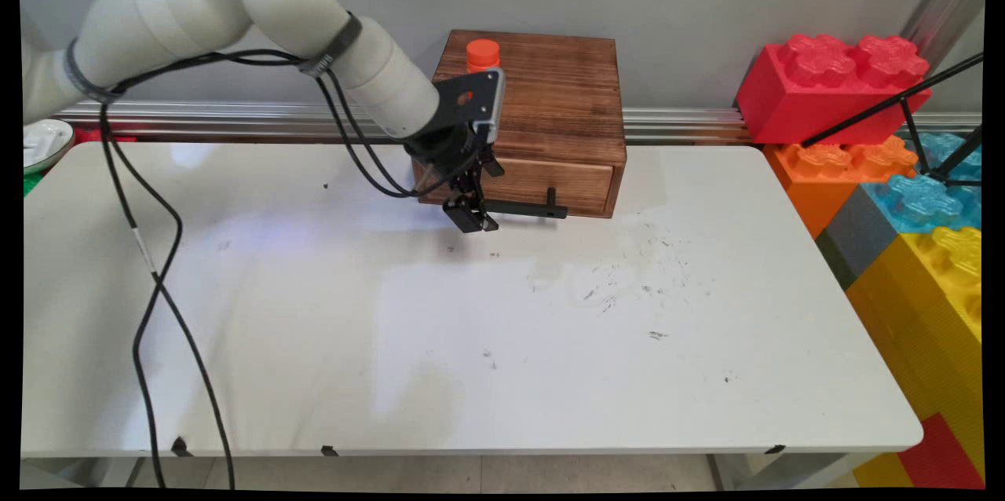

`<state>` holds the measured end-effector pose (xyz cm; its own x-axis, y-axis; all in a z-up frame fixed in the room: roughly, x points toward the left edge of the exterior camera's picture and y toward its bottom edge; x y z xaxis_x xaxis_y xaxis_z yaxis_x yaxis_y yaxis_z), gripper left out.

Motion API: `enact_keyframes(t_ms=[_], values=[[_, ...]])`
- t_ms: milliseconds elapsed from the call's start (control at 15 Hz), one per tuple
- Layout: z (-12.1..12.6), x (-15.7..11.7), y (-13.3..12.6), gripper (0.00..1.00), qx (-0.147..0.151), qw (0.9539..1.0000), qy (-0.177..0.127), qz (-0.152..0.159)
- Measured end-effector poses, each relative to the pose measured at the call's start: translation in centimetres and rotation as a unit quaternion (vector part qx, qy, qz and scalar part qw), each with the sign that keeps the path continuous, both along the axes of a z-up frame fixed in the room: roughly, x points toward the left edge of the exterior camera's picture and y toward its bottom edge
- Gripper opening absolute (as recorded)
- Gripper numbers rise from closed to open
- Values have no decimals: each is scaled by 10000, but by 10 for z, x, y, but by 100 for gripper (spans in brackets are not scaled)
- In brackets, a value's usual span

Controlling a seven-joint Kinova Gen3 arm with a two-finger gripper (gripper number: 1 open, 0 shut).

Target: Open the drawer

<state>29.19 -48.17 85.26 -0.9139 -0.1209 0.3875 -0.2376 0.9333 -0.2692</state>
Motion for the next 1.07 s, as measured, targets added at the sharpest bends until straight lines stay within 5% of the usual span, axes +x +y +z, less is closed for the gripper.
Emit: enact_keyframes(t_ms=[1067], values=[[-65,-19,-37,100,257,9995,-156,52]])
